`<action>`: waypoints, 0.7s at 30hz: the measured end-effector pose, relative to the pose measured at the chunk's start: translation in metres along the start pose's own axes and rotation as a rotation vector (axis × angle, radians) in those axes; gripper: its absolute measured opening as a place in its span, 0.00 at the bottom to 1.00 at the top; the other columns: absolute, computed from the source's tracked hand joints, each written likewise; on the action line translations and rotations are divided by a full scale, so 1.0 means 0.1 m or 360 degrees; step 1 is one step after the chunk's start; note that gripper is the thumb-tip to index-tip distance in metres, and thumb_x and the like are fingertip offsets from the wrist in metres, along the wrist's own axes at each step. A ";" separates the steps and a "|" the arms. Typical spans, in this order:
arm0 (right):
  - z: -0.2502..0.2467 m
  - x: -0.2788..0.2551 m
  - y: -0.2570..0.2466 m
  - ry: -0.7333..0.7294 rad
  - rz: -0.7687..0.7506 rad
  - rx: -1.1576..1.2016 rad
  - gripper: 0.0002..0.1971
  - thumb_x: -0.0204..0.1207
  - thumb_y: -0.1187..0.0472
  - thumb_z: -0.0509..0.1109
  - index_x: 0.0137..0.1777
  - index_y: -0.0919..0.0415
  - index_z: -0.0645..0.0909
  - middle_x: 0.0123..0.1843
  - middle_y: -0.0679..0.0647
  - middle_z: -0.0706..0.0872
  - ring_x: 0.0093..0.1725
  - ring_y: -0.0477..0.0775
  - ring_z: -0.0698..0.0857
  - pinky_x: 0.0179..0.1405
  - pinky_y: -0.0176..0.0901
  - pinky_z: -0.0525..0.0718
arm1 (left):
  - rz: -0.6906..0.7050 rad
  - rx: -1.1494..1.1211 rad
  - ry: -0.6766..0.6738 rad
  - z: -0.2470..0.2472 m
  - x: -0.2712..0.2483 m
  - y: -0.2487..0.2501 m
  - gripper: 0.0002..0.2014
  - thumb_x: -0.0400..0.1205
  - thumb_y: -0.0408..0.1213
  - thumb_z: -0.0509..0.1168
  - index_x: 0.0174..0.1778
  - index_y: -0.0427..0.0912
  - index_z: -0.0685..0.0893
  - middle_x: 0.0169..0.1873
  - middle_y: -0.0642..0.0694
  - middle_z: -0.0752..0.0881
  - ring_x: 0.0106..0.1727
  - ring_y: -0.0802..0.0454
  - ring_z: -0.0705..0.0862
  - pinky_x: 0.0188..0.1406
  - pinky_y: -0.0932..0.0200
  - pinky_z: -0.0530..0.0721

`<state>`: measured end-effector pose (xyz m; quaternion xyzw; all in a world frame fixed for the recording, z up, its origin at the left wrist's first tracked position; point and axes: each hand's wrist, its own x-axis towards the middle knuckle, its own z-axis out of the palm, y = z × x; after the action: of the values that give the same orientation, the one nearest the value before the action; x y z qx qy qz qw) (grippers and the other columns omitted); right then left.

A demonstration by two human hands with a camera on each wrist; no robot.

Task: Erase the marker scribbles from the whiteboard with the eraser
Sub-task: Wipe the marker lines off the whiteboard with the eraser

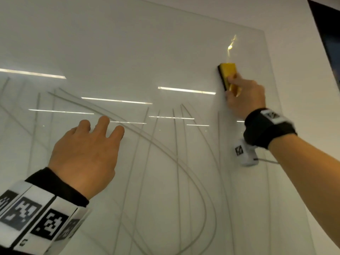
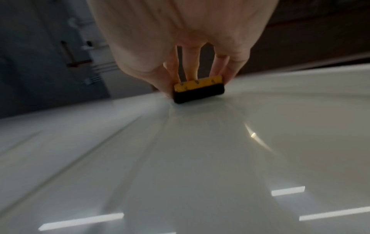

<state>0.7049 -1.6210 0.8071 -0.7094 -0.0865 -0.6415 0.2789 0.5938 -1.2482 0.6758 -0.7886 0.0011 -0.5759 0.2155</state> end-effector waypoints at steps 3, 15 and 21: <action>-0.06 -0.14 0.25 -0.0018 -0.0125 -0.0050 0.23 0.79 0.55 0.72 0.75 0.43 0.81 0.82 0.44 0.76 0.75 0.67 0.79 0.83 0.54 0.69 | 0.0000 -0.0017 -0.0001 0.00 -0.01 0.00 0.29 0.57 0.34 0.81 0.55 0.41 0.85 0.49 0.37 0.81 0.35 0.38 0.78 0.27 0.57 0.65; 0.04 -0.67 0.14 -0.0022 -0.0378 0.0022 0.24 0.76 0.57 0.76 0.73 0.42 0.83 0.77 0.40 0.79 0.59 0.68 0.83 0.70 0.49 0.77 | 0.0005 -0.0036 -0.0042 -0.01 -0.05 -0.02 0.24 0.63 0.34 0.79 0.55 0.40 0.83 0.52 0.38 0.80 0.38 0.39 0.77 0.26 0.57 0.65; -0.10 -0.38 0.40 0.0181 0.0396 0.0047 0.23 0.81 0.55 0.68 0.77 0.46 0.80 0.76 0.60 0.82 0.72 0.73 0.78 0.78 0.58 0.75 | 0.0086 -0.0080 0.0036 0.00 -0.16 -0.12 0.22 0.63 0.34 0.81 0.52 0.40 0.85 0.53 0.37 0.83 0.44 0.33 0.85 0.33 0.47 0.83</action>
<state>0.7098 -1.6507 0.7596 -0.6728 0.0088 -0.6399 0.3711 0.5851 -1.2336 0.6650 -0.7869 0.0394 -0.5785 0.2109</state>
